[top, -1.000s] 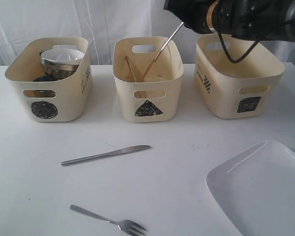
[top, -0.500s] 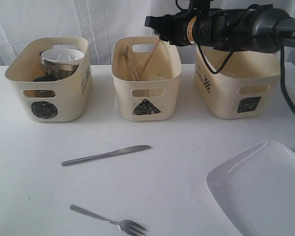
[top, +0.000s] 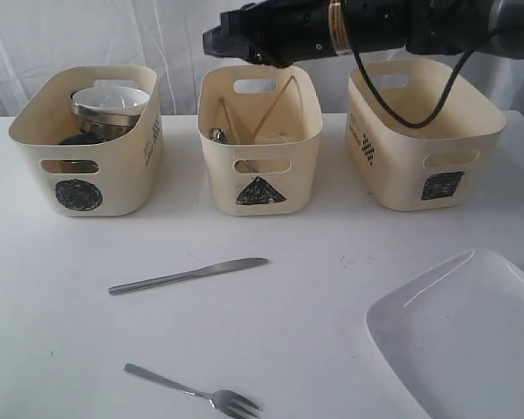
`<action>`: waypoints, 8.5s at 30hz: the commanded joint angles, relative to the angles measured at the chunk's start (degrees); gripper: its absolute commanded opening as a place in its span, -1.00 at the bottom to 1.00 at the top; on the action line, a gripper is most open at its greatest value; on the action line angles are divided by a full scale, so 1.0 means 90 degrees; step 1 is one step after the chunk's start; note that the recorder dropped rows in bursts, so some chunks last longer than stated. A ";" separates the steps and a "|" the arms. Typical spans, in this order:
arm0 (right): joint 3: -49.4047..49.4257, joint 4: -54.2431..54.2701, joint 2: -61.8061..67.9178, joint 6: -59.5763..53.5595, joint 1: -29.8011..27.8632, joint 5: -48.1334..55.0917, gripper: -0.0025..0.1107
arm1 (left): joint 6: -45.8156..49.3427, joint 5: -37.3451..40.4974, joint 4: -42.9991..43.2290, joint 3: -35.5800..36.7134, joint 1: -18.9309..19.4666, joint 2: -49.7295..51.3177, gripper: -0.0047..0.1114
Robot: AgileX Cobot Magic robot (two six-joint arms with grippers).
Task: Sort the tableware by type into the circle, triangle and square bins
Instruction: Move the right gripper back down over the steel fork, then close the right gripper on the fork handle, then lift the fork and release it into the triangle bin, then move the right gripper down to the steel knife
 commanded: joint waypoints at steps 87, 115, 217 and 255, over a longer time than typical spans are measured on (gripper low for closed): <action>0.1176 1.2053 0.0565 -1.5569 0.3783 1.2968 -0.20 | -0.0032 0.0254 -0.0064 0.0047 0.0003 -0.0032 -0.92; 0.1083 1.1967 0.1753 -1.4393 0.3798 1.2968 -0.12 | -0.0032 0.0254 -0.0064 0.0047 0.0003 -0.0032 -0.92; 0.1671 1.0561 -0.0395 -1.3058 0.0457 0.4197 -0.95 | -0.0032 0.0254 -0.0064 0.0047 0.0003 -0.0032 -0.92; 0.1671 1.4778 -0.1273 -1.8091 0.2040 0.9863 -0.39 | -0.0032 0.0254 -0.0064 0.0047 0.0003 -0.0032 -0.92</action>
